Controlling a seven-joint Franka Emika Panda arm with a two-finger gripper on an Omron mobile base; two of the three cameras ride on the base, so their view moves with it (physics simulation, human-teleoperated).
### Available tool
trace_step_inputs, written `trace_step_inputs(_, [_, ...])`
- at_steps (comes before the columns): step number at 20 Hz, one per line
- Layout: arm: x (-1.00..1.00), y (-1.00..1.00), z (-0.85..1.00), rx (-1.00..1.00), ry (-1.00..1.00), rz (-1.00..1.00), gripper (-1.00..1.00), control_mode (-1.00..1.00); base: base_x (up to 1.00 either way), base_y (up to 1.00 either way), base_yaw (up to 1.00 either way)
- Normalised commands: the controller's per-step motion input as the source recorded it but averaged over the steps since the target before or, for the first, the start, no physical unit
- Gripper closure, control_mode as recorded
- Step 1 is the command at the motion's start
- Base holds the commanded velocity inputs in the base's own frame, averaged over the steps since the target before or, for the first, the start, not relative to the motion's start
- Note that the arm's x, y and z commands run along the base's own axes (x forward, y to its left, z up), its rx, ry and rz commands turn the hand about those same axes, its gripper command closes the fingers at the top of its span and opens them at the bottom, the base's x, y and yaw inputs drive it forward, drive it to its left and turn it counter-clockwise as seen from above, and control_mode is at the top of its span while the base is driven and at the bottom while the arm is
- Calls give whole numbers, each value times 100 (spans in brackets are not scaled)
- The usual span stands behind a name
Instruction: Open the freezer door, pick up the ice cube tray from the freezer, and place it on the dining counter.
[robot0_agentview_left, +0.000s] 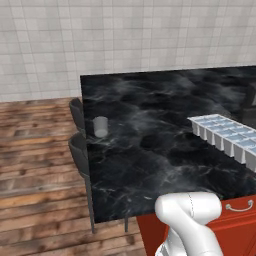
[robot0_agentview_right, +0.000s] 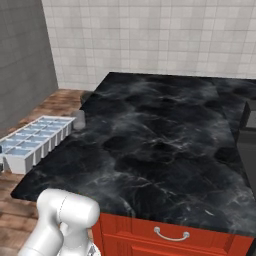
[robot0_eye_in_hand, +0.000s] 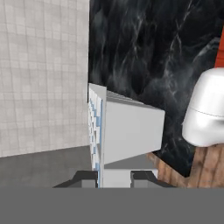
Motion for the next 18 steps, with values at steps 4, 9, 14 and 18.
trace_step_inputs(4, [100, 0, 1, 0, 16, 1, 100, -100, 0, 0, 0])
trace_step_inputs(9, [100, 0, 0, 0, 17, 2, 100, -100, 0, 0, 0])
trace_step_inputs(14, [100, 1, -2, 0, 9, 4, 100, -100, 0, 0, 0])
trace_step_inputs(18, [100, 6, -8, 0, 0, 4, 100, -100, 0, 0, 0])
